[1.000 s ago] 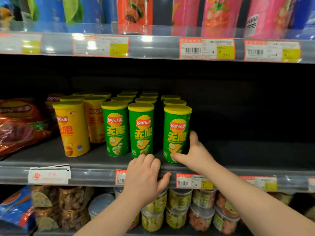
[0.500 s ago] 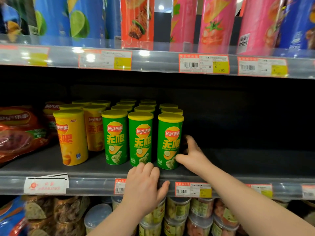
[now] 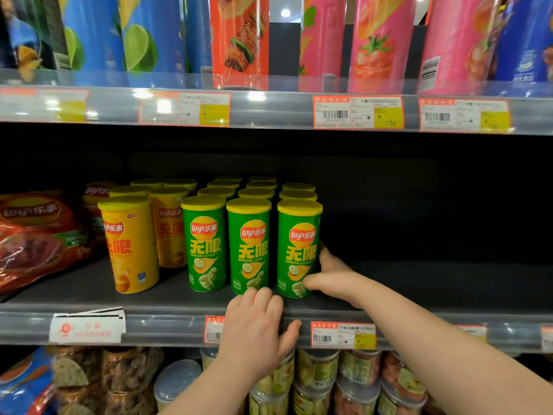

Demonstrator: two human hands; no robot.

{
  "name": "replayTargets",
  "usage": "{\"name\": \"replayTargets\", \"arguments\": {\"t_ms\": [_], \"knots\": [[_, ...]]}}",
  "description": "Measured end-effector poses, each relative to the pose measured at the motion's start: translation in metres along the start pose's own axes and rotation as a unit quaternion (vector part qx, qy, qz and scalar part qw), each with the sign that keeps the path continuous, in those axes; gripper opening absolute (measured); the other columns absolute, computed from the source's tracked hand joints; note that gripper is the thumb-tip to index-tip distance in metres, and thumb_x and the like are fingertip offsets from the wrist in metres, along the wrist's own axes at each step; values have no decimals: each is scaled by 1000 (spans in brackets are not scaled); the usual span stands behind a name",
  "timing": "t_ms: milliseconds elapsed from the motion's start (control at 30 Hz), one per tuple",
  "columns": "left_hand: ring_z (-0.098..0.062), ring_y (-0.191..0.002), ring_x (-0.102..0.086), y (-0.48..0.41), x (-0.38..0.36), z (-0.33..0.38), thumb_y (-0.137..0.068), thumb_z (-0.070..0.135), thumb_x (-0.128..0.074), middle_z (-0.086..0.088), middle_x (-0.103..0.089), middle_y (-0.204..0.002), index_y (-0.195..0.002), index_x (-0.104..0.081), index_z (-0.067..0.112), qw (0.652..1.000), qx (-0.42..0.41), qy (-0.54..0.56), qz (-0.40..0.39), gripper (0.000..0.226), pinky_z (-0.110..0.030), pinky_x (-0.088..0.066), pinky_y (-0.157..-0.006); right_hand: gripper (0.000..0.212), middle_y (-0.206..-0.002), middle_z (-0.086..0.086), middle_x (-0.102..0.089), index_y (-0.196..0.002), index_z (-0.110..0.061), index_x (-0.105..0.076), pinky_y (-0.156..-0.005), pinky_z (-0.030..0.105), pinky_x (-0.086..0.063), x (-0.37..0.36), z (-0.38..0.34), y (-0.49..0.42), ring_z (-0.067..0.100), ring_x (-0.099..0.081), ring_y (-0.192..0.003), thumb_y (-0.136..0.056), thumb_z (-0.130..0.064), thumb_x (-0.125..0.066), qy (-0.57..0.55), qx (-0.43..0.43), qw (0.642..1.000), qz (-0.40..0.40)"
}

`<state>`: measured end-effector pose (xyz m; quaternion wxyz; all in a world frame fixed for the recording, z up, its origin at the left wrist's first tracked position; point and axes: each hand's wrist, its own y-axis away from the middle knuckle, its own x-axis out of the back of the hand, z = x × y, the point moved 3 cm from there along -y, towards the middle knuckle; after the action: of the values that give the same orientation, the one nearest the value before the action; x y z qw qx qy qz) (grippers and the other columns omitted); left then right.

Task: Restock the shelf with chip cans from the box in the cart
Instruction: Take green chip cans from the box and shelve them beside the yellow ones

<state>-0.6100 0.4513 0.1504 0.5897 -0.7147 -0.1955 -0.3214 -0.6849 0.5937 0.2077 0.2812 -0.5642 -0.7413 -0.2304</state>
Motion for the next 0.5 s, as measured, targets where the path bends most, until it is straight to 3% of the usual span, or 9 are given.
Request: {"name": "replayTargets", "arguments": {"t_ms": [133,300,500], "knots": [[-22,-63,-53,0,-1,0,-77,54,-48,1,-53,-69,-71,-61,17,1000,0,-3,5,39,-36,-45,-53,93,-146,5,-39,-150,-22,-10,-95,24,-34,-2,2,6,20,-40,-131,-80,-18,-71,-5,20,1000,4],[-24,-63,-53,0,-2,1,-77,52,-48,-1,-53,-68,-70,-60,15,1000,-11,1,26,39,-37,-44,-52,86,-143,3,-39,-142,-20,-27,-92,24,-32,0,4,9,19,-41,-129,-74,-31,-78,16,41,996,71],[-23,-62,-53,-1,-2,1,-78,52,-48,0,-53,-68,-70,-61,15,1000,-10,-2,23,40,-36,-43,-52,78,-140,2,-44,-138,-22,-35,-95,27,-36,-1,7,7,18,-44,-125,-74,-31,-79,7,57,996,70]]}}
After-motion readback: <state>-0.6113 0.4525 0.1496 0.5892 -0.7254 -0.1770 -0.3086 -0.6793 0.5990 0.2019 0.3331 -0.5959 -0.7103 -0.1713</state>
